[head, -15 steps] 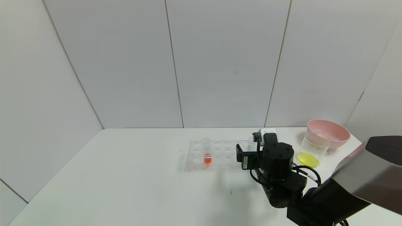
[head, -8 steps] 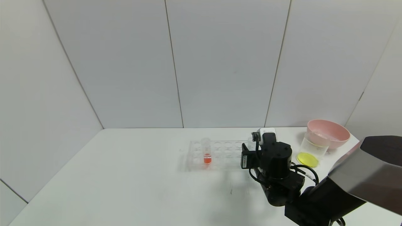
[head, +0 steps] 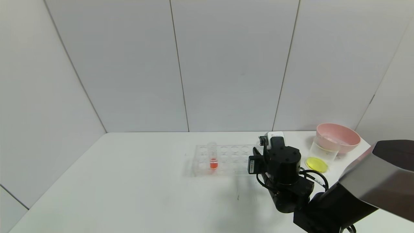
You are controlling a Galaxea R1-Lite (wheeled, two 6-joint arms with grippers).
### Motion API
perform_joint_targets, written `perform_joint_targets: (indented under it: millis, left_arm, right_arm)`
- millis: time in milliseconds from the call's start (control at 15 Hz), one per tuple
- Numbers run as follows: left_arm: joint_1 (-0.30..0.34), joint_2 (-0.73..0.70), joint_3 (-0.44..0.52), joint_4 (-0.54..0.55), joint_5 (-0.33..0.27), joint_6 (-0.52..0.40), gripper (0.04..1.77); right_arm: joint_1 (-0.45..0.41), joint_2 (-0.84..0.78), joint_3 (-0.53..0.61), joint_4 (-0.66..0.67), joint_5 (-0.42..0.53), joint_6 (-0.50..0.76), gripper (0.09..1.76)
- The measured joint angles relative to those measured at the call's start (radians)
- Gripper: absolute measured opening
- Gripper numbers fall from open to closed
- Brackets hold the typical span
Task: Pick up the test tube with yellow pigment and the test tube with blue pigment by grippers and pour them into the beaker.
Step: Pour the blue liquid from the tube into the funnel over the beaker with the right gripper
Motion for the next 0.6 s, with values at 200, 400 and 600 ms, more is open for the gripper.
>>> perform_joint_targets:
  millis: [200,400,600]
  left_arm:
    - [0.0,0.0,0.0,0.0,0.0,0.0,1.76]
    - [0.0,0.0,0.0,0.0,0.0,0.0,1.76]
    - [0.0,0.0,0.0,0.0,0.0,0.0,1.76]
  right_arm:
    - [0.001,-0.01,-0.006,0.0,-0.001,-0.017,0.49]
    - [0.002,-0.045,-0.018,0.002,0.0,-0.059,0.49]
    - [0.003,-0.087,-0.034,0.002,0.004,-0.099,0.49]
